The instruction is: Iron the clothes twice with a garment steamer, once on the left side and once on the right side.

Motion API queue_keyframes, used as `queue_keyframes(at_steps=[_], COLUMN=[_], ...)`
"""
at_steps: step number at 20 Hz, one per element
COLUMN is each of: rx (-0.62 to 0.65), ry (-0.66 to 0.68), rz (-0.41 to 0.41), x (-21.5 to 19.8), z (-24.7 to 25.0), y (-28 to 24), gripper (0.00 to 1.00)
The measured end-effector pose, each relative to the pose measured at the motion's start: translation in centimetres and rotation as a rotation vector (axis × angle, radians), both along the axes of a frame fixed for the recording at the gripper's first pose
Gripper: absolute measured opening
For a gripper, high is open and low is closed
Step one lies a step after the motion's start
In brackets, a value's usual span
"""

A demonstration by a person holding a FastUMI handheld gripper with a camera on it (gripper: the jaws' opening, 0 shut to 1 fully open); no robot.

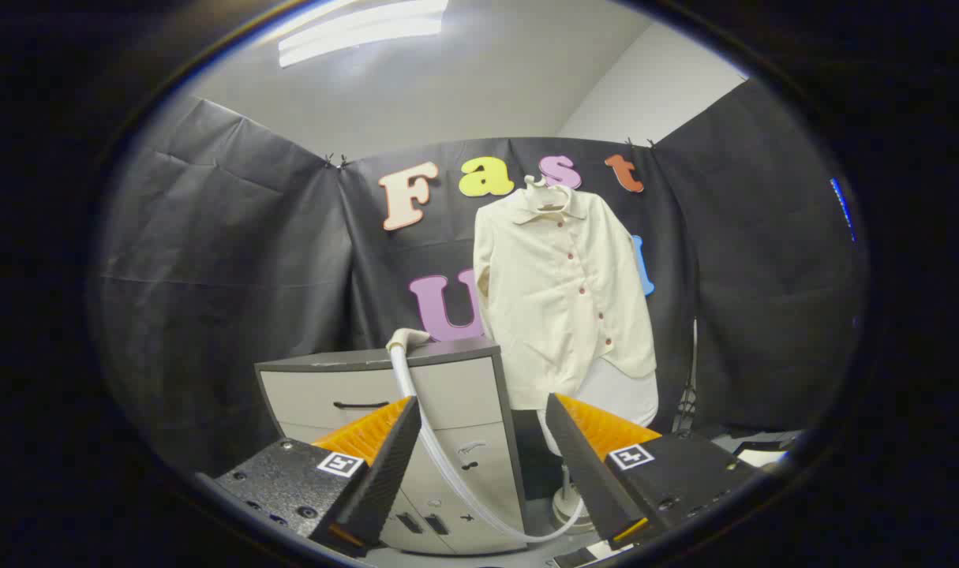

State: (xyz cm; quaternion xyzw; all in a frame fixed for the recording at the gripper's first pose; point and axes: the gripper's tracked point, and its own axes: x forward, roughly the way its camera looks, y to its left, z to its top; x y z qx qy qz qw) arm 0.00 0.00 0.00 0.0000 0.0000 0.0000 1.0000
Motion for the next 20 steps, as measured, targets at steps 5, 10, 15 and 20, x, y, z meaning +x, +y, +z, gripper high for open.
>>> queue_keyframes(at_steps=[5, 10, 15, 20], rx=[0.012, 0.012, 0.008, -0.013], ry=[0.000, -0.005, 0.005, 0.103], rz=[0.010, 0.012, 0.041, 0.097], x=[0.1, 0.6, 2.1, 5.9], z=[-0.1, 0.1, 0.7, 1.2], y=[0.3, 0.5, 1.8, 3.3], gripper=[0.97, 0.97, 0.97, 0.97])
